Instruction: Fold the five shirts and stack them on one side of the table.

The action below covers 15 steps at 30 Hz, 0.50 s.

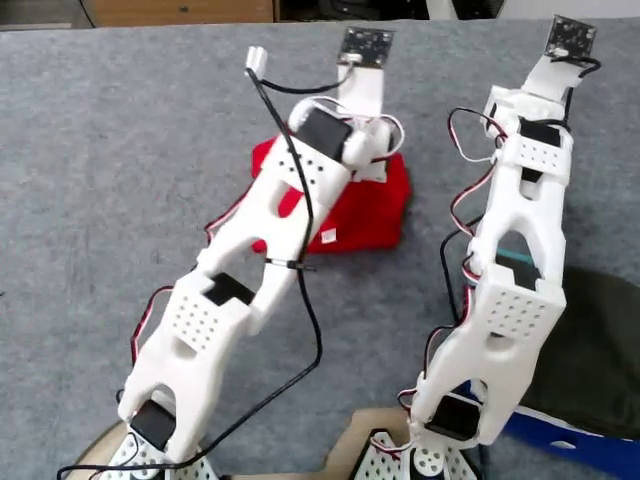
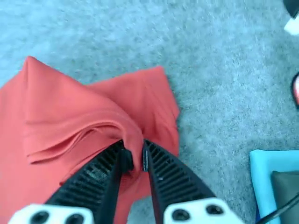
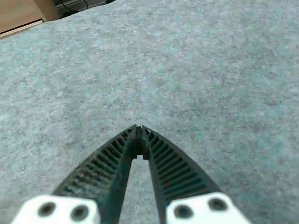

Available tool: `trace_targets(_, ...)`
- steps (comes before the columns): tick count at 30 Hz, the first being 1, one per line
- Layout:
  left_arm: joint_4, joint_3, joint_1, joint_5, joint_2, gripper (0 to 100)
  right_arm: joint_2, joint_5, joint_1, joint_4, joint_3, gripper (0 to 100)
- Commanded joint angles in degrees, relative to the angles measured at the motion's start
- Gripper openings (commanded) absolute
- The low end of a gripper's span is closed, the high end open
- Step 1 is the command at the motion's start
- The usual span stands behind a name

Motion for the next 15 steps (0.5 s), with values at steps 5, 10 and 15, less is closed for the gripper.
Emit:
trace_targets(5,-4.0,-2.6,2.9,0.3,2.2,2,-0.4,0.5,0.9,-1.2,-3.0,0.6)
trace_targets(10,-6.0,-2.6,3.2,0.3,3.1,2,-0.5,0.5,0.7,-1.1,-3.0,0.6)
trace_targets(15,-6.0,-2.7,2.1,0.3,2.7,15,-0.6,0.5,0.7,-0.9,-2.9,0.9)
